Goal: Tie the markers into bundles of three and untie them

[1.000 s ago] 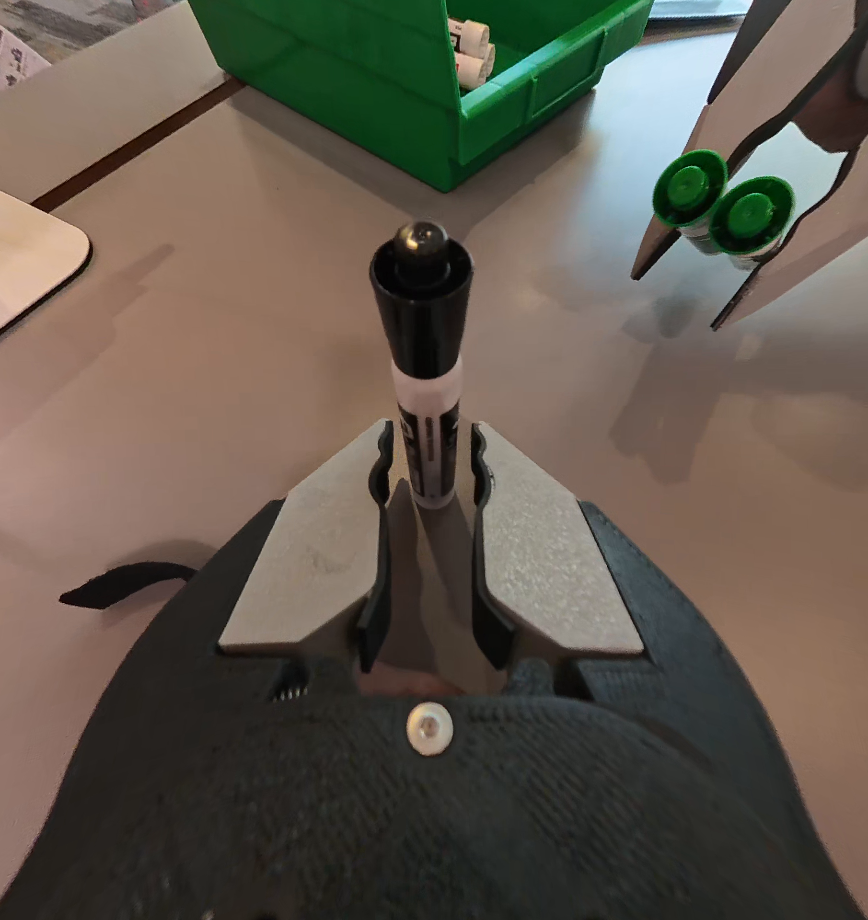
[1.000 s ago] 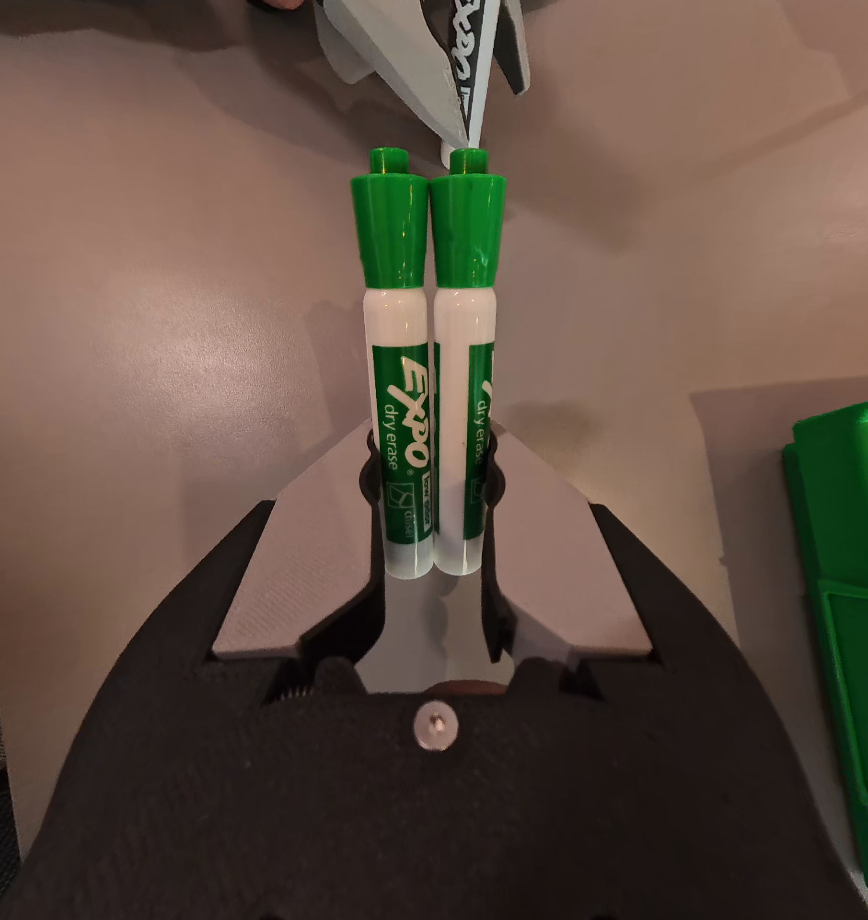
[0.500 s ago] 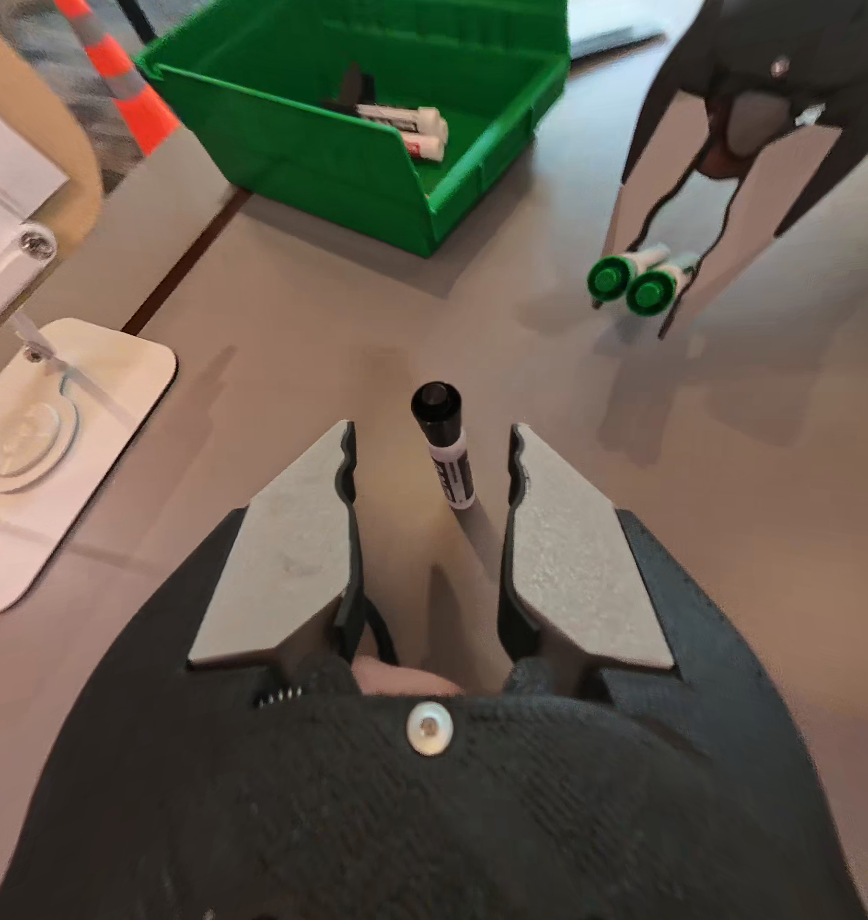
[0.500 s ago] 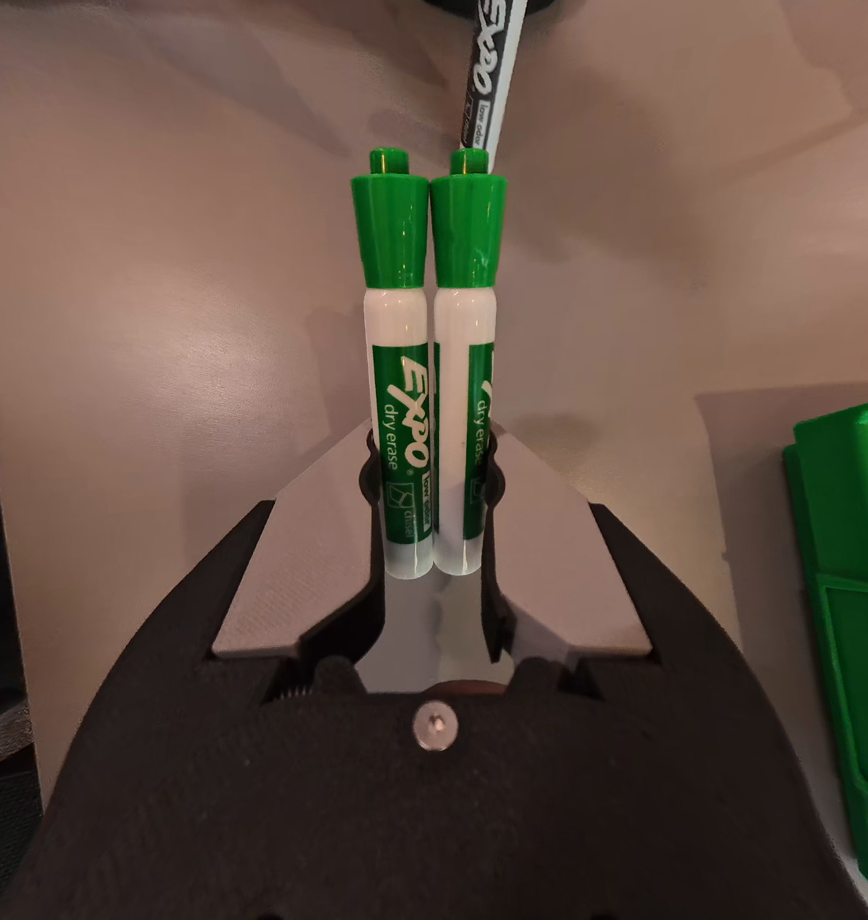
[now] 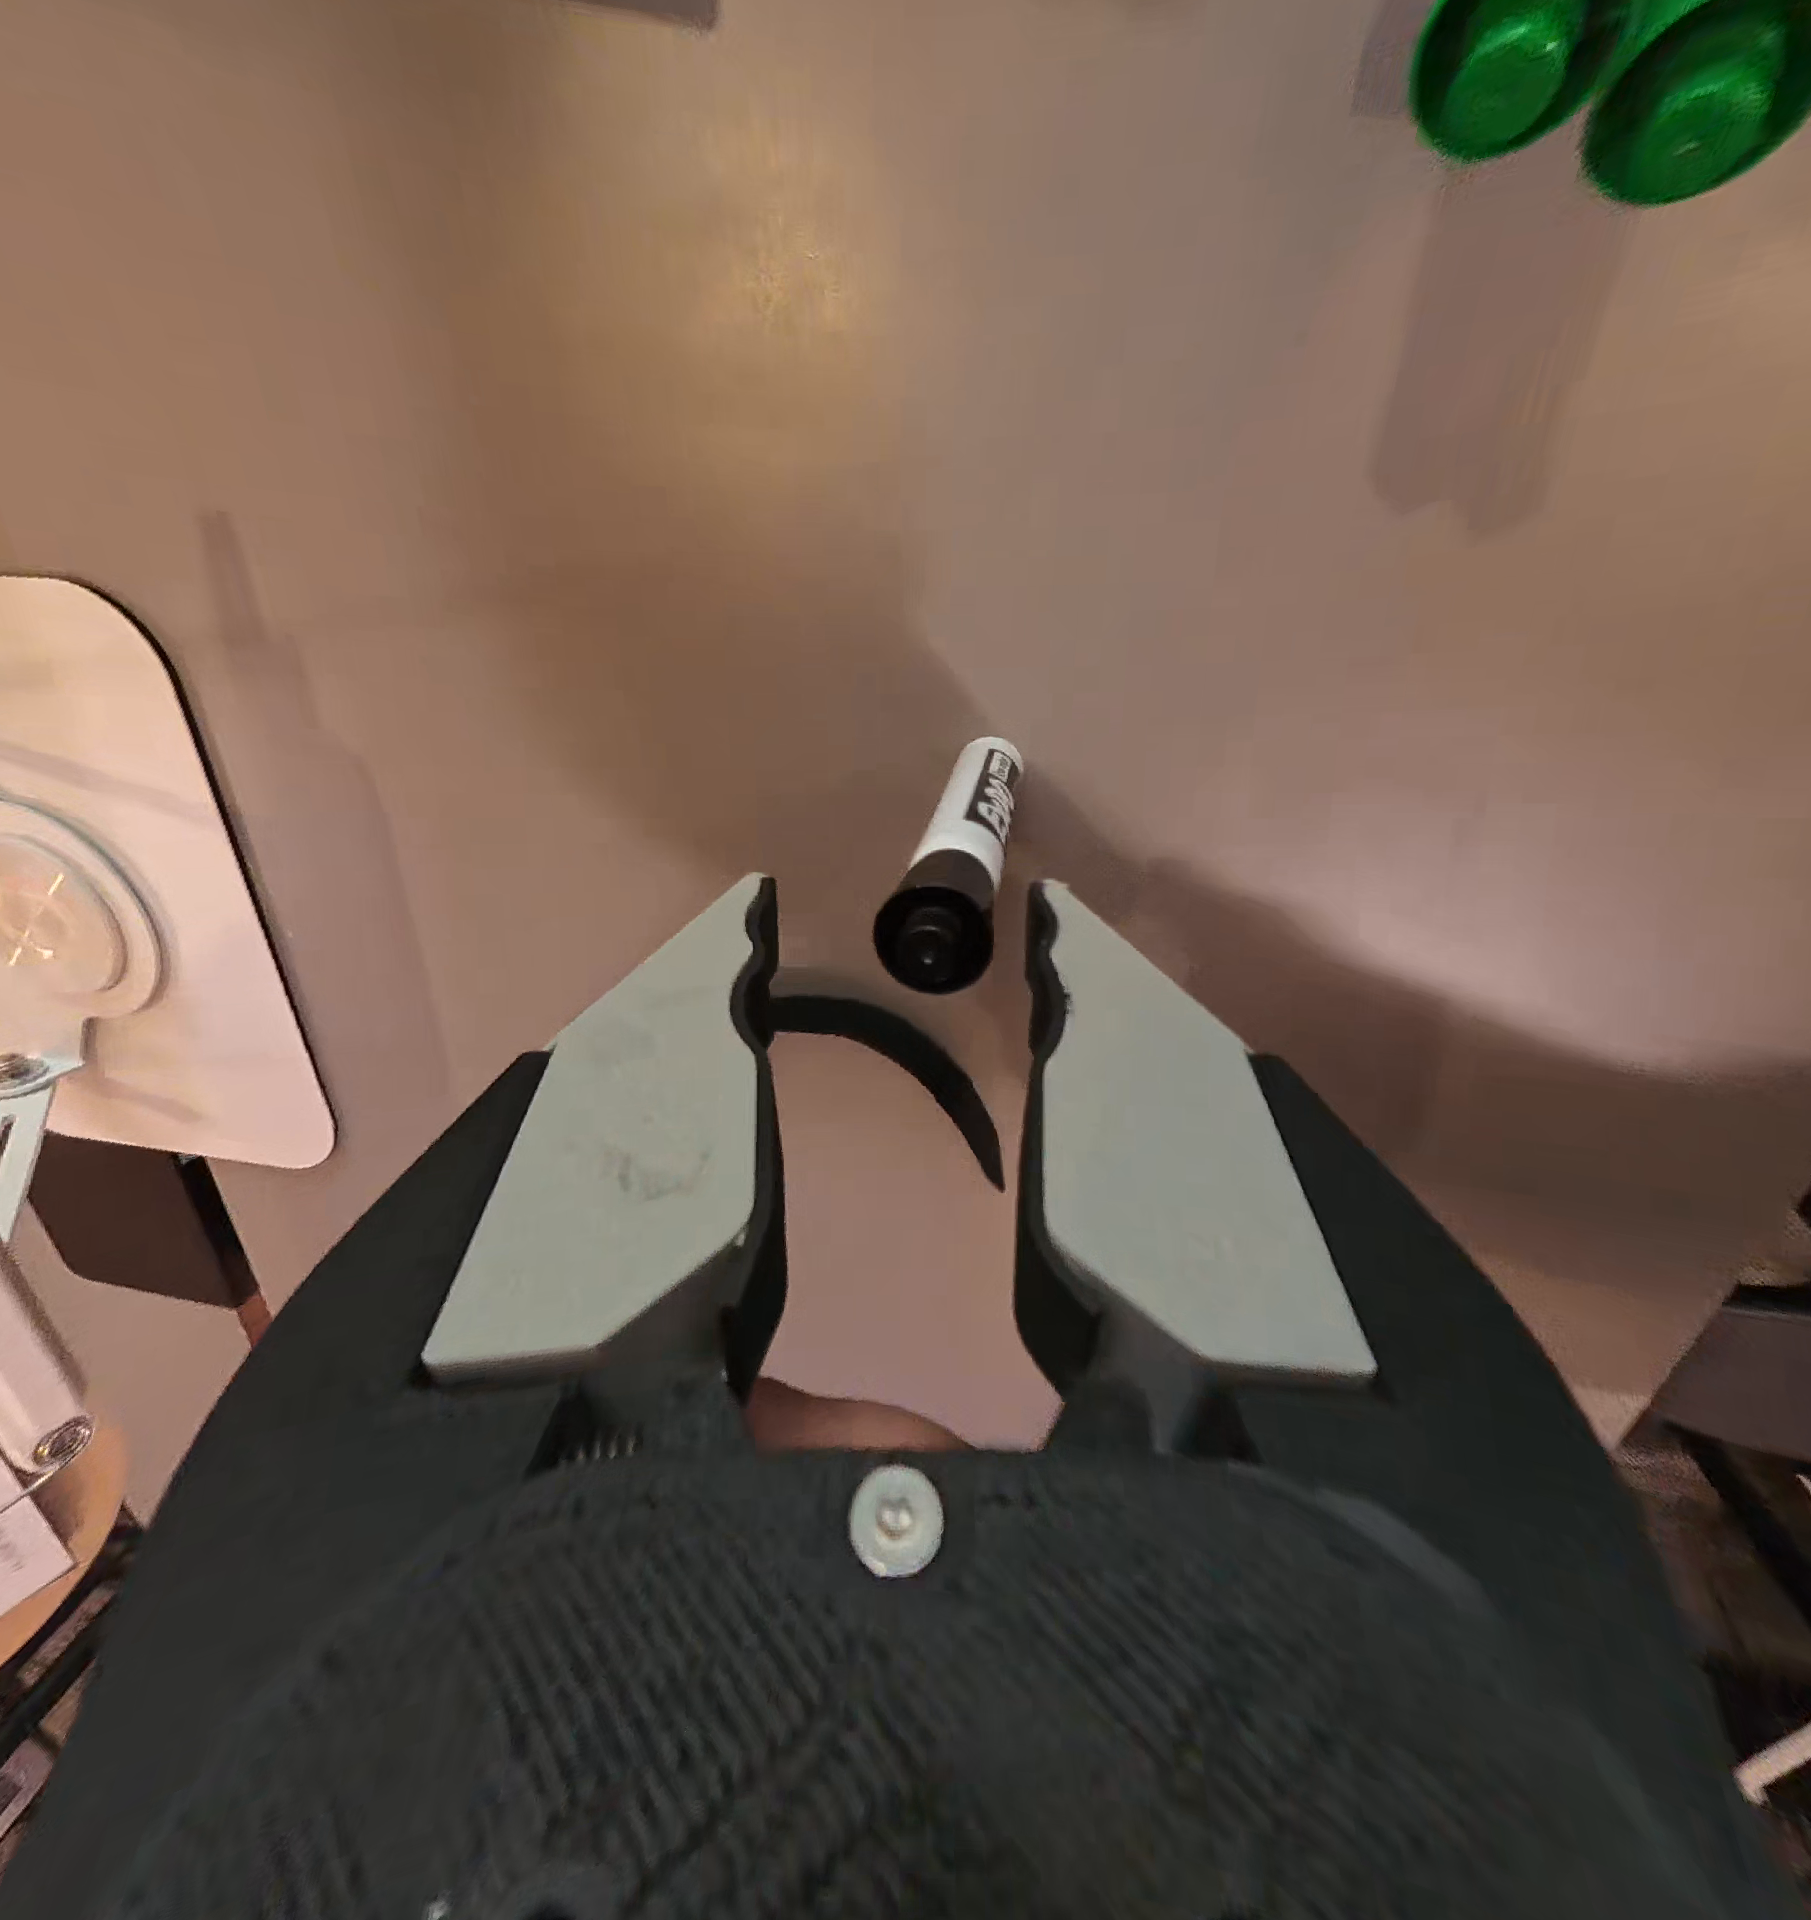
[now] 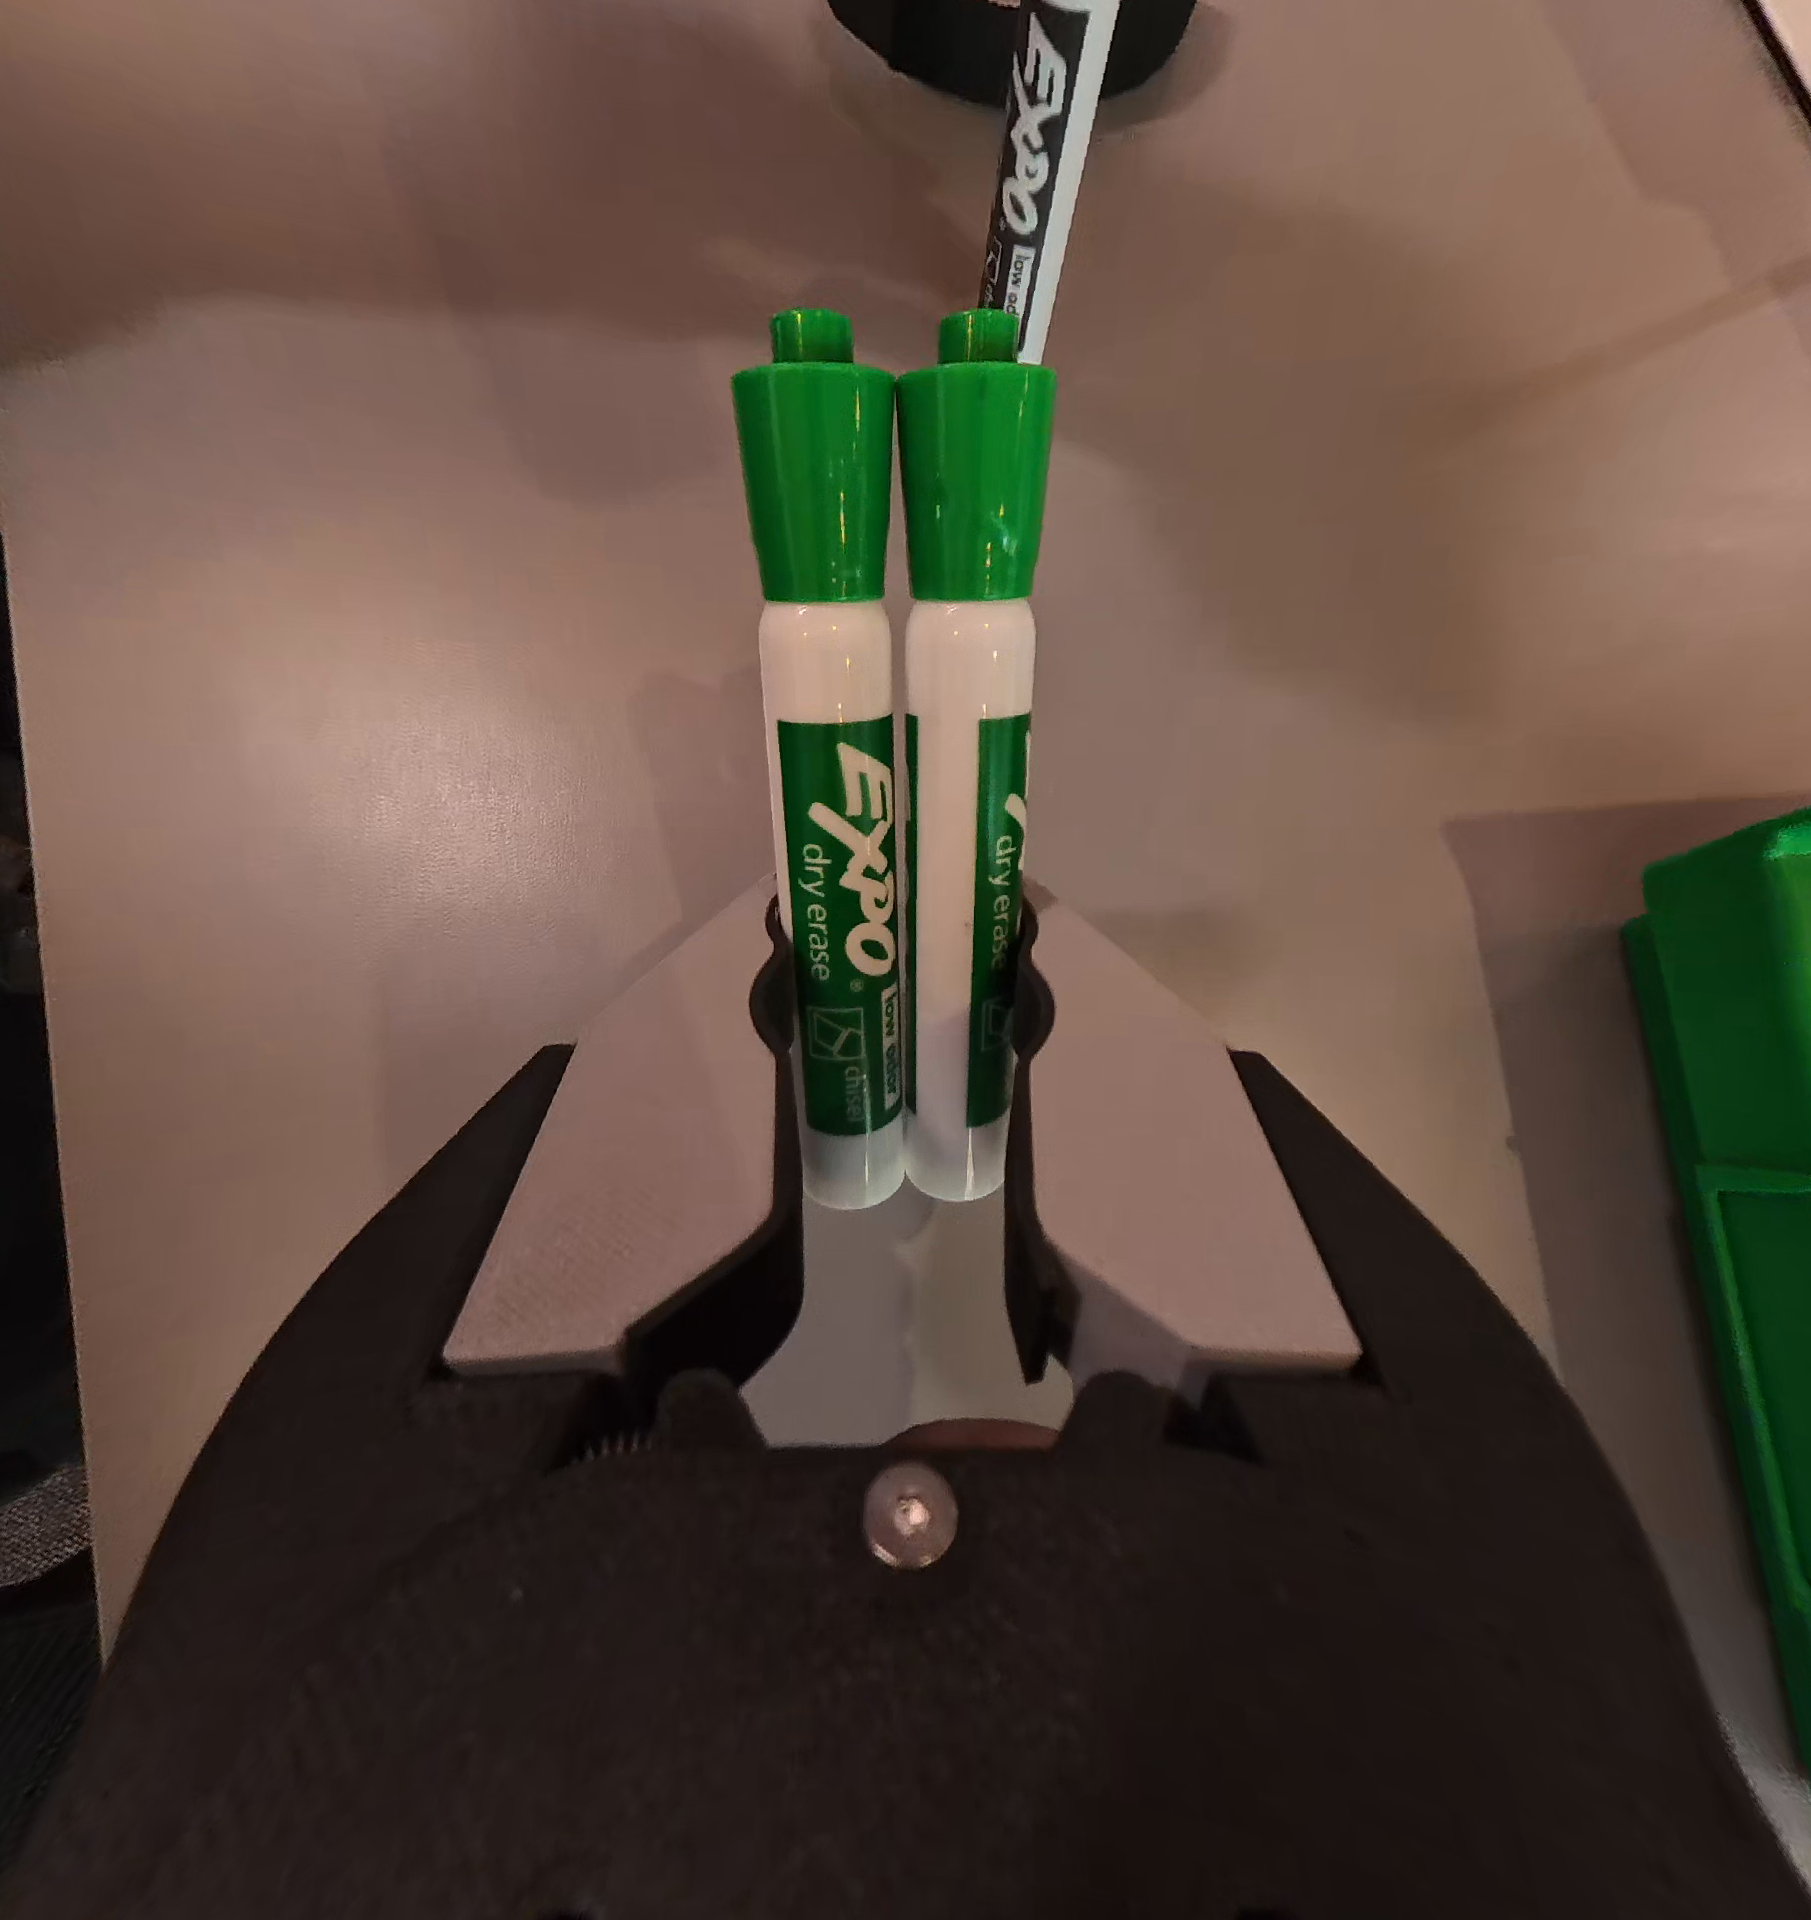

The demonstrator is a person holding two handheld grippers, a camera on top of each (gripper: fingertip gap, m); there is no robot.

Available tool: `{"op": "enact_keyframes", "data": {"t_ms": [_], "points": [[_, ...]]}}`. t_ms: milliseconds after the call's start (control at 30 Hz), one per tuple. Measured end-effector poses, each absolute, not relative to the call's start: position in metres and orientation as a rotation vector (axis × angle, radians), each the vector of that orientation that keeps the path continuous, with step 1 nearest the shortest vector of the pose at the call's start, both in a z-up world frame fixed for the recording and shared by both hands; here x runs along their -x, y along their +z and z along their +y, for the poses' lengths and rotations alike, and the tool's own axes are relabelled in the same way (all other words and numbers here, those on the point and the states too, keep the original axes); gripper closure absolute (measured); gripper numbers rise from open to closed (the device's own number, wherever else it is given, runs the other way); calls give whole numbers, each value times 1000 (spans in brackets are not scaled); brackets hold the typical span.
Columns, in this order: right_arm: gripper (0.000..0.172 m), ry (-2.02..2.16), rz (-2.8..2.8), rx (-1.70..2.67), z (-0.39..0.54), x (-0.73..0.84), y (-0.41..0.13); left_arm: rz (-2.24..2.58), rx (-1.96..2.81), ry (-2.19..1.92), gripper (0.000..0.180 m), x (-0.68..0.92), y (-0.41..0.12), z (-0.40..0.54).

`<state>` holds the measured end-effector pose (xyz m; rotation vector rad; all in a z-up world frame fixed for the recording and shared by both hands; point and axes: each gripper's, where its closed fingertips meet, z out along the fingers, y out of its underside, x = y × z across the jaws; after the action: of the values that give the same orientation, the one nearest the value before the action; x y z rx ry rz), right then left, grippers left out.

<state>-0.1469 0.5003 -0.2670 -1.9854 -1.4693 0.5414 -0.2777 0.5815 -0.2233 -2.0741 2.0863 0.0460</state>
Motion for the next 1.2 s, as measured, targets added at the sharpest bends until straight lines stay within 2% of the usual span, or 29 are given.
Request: {"op": "enact_keyframes", "data": {"t_ms": [167,200,300,433,567,767,1033,1200], "points": [[135,553,-1456,1985,500,140,-268,2094,2072,37,135,272,-226,580],[135,554,-1453,1985,500,140,-268,2101,2077,41,137,272,-227,580],[135,559,-1452,1983,500,141,-269,2123,2082,38,157,273,-231,579],[135,559,-1460,1990,500,143,-272,2080,2083,-2,164,270,-229,579],[135,552,-1464,2000,501,145,-274,2012,2050,0,164,279,-225,584],[135,524,-1472,2025,505,147,-278,1750,1937,-280,165,285,-202,583],[135,415,-1579,2108,511,148,-283,1348,1558,-899,165,283,-144,543],[135,315,-1694,2181,513,147,-287,1292,1445,-997,165,274,-151,527]]}}
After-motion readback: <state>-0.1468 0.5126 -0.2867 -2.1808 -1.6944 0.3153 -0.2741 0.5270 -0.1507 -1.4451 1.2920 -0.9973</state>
